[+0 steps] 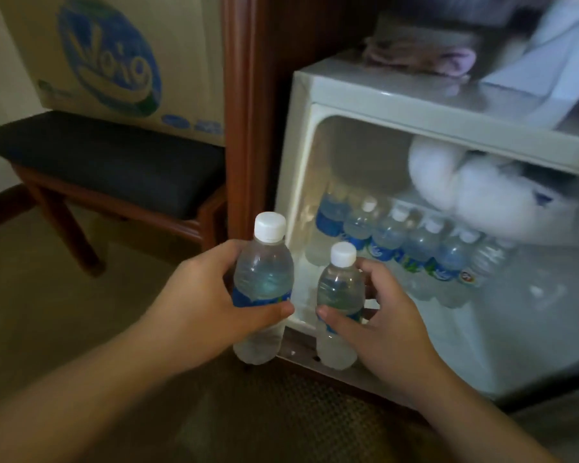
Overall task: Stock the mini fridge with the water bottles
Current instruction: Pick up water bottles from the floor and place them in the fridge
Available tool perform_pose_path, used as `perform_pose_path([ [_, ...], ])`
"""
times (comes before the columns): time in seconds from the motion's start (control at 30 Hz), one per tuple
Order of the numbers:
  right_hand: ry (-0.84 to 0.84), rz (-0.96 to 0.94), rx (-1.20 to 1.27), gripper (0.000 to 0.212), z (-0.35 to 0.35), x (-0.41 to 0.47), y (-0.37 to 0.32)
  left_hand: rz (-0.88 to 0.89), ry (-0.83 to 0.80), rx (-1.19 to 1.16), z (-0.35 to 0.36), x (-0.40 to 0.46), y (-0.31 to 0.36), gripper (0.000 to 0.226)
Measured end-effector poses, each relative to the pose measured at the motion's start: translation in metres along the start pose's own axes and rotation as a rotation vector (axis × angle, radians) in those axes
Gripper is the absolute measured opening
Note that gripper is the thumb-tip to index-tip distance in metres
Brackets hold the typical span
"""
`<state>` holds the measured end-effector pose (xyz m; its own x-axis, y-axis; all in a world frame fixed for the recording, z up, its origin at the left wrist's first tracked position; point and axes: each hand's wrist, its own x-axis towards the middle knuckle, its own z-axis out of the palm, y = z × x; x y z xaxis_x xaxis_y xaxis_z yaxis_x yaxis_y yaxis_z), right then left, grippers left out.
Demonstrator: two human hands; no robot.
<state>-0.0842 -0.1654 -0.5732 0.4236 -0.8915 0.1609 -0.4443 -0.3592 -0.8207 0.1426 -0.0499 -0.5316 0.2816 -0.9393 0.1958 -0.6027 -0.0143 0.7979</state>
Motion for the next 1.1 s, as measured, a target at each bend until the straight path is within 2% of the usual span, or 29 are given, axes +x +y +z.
perform_pose_path([
  [0.23, 0.36, 0.1, -0.034, 0.068, -0.051, 0.0, 0.044, 0.023, -0.016, -0.089, 0.049, 0.014, 0.032, 0.061],
  [0.37, 0.573, 0.151, -0.193, 0.072, -0.071, 0.008, 0.082, -0.006, -0.042, -0.105, 0.08, 0.023, 0.039, 0.062],
  [0.5, 0.735, 0.21, -0.213, 0.071, -0.088, 0.026, 0.106, -0.021, -0.044, -0.077, 0.104, 0.031, 0.05, 0.057],
  [0.77, 0.857, 0.316, -0.192, 0.073, -0.106, 0.043, 0.13, 0.037, -0.009, -0.097, 0.128, 0.052, 0.068, 0.055],
  [1.1, 0.896, 0.386, -0.182, 0.067, -0.101, 0.045, 0.151, 0.066, -0.045, -0.097, 0.156, 0.066, 0.083, 0.049],
])
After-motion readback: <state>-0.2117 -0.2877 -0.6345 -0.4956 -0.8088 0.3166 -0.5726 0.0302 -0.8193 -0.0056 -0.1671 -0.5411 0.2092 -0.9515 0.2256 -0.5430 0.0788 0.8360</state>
